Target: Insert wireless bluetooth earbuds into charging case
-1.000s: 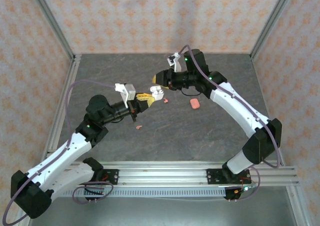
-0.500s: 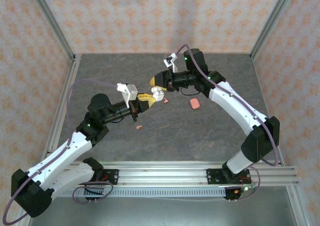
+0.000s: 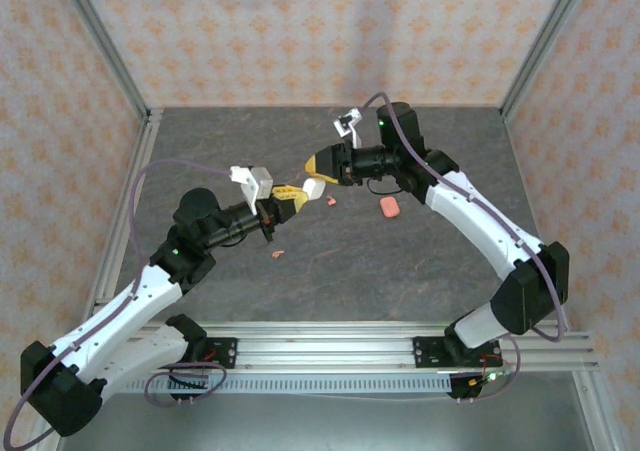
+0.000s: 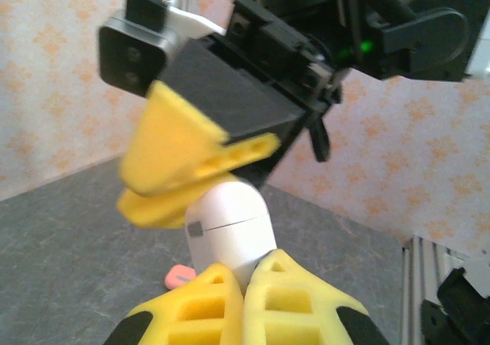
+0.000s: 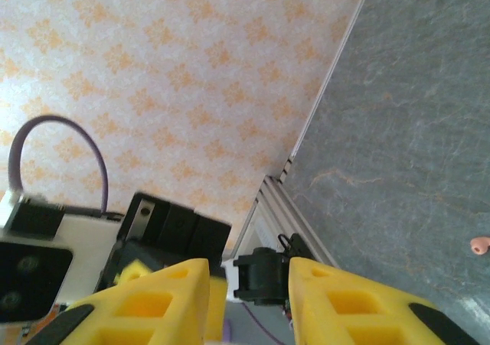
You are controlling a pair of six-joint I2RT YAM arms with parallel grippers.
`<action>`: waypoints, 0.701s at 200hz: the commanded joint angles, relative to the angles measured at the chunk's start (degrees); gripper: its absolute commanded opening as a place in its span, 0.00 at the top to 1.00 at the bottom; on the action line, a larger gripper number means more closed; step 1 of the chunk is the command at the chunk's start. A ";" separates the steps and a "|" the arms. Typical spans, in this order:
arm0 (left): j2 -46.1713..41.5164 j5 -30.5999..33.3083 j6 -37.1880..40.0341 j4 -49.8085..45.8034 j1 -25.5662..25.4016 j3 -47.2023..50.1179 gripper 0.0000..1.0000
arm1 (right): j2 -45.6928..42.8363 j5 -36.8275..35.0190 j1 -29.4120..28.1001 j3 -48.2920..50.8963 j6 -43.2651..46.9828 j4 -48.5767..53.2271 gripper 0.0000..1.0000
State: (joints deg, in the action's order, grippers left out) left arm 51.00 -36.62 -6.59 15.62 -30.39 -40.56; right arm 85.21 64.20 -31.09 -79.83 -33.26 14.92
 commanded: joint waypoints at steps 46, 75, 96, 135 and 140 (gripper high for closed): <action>-0.44 5.16 -1.00 0.88 0.07 0.10 1.00 | -4.15 0.04 -0.34 1.59 1.20 0.60 0.66; -0.38 5.24 -0.58 -1.38 0.06 -0.64 1.00 | -7.81 -8.43 2.69 2.94 2.09 1.01 0.59; -0.37 5.11 -0.53 -2.47 0.05 -0.65 1.00 | -11.21 -15.49 5.06 4.72 2.63 1.17 0.56; 2.21 7.13 -0.70 -5.99 0.09 -1.67 1.00 | -12.16 -25.33 6.41 4.62 5.97 8.19 0.55; 2.83 7.28 -0.86 -6.18 0.08 -1.82 1.00 | -11.80 -26.77 6.45 4.40 6.50 9.70 0.55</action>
State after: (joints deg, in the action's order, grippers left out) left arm 51.75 -31.57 -7.46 11.94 -30.50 -40.58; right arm 72.86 47.09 -24.69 -75.22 -30.39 17.87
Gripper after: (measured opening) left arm 0.047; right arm 0.452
